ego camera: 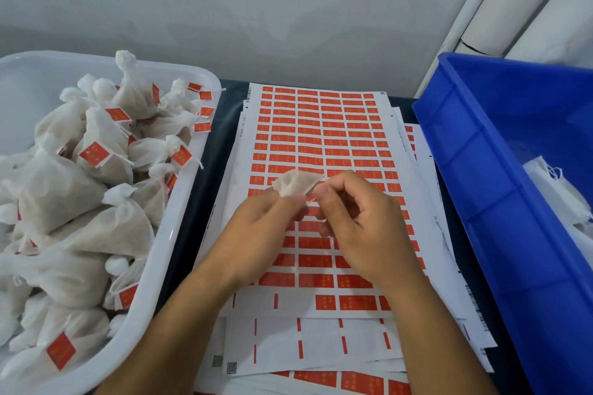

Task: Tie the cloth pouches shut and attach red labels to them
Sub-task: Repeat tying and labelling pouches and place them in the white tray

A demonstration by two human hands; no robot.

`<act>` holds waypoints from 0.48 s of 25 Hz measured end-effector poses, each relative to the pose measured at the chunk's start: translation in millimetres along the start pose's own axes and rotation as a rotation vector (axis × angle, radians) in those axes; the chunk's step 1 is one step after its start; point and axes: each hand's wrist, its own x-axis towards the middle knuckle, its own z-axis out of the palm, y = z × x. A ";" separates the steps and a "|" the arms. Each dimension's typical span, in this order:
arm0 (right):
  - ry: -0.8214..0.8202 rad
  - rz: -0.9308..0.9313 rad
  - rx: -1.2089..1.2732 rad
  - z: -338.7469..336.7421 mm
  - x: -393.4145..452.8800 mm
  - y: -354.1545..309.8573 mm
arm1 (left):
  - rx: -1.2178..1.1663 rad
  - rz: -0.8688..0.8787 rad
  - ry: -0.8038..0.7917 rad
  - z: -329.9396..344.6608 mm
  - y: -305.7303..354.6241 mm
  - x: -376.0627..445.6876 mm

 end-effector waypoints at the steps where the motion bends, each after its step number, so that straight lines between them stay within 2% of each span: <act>1: -0.005 0.003 0.027 -1.4 0.1 -0.2 | 0.077 0.094 0.007 2.0 -1.5 -0.7; 3: -0.021 0.012 0.070 -4.7 -0.1 -1.0 | 0.241 0.229 0.038 7.0 -4.8 -1.7; 6: -0.094 -0.010 0.072 -7.5 -1.0 -3.7 | 0.379 0.323 0.055 13.4 -7.8 -1.9; 9: -0.130 -0.034 0.038 -9.7 -2.4 -5.4 | 0.403 0.342 0.033 14.1 -7.7 -3.1; 12: -0.138 -0.017 0.065 -11.5 -3.6 -6.1 | 0.333 0.363 -0.065 14.0 -7.5 -3.8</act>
